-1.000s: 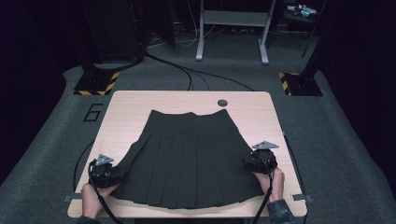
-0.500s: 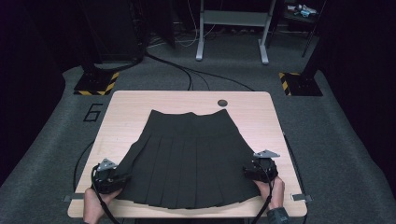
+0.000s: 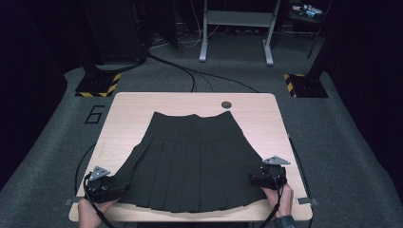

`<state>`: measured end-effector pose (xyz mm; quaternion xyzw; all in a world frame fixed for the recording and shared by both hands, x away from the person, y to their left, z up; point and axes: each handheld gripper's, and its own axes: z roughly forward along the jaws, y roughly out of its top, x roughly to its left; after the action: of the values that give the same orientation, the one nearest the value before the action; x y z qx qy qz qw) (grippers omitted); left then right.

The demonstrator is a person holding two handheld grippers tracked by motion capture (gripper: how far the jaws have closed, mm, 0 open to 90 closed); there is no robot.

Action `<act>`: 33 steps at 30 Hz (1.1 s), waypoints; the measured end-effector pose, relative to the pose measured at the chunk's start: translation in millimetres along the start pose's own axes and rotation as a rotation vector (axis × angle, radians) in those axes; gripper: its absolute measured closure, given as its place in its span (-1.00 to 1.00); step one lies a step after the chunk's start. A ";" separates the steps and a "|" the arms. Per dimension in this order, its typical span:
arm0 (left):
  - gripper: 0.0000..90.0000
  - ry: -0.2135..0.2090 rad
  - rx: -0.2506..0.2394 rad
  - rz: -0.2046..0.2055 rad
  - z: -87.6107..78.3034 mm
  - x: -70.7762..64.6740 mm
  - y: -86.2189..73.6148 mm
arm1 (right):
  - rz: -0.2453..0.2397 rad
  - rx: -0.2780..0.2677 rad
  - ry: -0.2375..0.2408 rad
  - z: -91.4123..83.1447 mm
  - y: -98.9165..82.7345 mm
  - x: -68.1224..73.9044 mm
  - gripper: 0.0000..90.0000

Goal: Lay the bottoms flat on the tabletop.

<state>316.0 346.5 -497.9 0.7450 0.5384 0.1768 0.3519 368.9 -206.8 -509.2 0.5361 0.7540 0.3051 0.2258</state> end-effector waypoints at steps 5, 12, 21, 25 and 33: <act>-0.80 0.035 -0.011 0.040 6.3 -8.2 5.5 | 0.000 0.030 0.023 -8.4 1.3 7.6 -1.00; -1.00 0.055 0.032 0.073 23.0 -9.7 17.6 | -0.038 0.046 0.054 -10.8 4.5 20.3 -1.00; -1.00 0.069 0.117 0.069 44.8 -7.4 9.0 | -0.020 0.113 0.054 8.9 -3.9 20.2 -1.00; -1.00 0.080 0.098 0.065 45.0 -6.5 6.6 | -0.014 0.085 0.062 9.2 -7.5 19.4 -1.00; -1.00 0.092 0.091 0.071 50.8 -4.9 11.0 | -0.010 0.081 0.055 10.8 -6.4 18.3 -1.00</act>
<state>354.3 323.1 -524.6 0.7700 0.5346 0.1985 0.2863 365.9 -188.6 -521.6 0.5326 0.7742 0.2877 0.1847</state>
